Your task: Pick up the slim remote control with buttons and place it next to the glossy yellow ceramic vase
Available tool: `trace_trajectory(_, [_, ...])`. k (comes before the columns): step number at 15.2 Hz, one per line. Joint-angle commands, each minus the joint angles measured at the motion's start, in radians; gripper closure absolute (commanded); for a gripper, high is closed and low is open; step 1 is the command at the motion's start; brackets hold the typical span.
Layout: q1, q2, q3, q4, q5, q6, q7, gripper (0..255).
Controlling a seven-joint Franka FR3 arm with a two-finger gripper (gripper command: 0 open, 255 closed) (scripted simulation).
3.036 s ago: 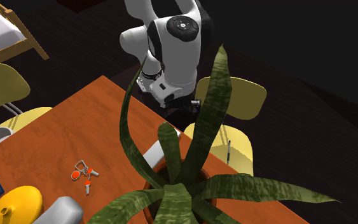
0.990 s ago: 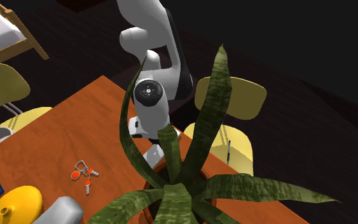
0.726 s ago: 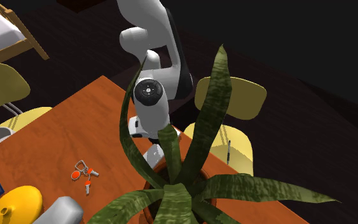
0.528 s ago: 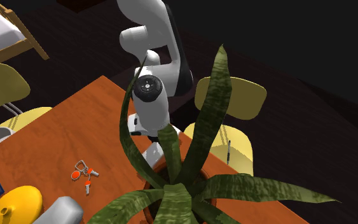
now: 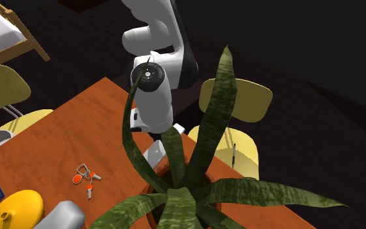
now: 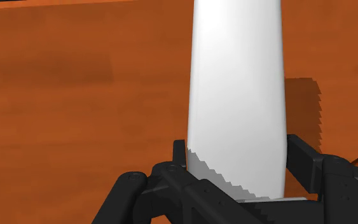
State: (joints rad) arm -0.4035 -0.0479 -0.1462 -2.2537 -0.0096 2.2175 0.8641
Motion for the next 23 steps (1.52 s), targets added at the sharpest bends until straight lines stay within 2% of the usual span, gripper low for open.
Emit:
trace_trajectory(1, [0.0, -0.014, 0.0, 0.014, -0.002, -0.028, 0.001, 255])
trace_trajectory(15, [0.0, -0.081, 0.003, 0.13, -0.011, -0.211, 0.008, 255])
trace_trajectory(23, [-0.087, -0.132, -0.108, 0.082, -0.039, -0.209, -0.177, 255])
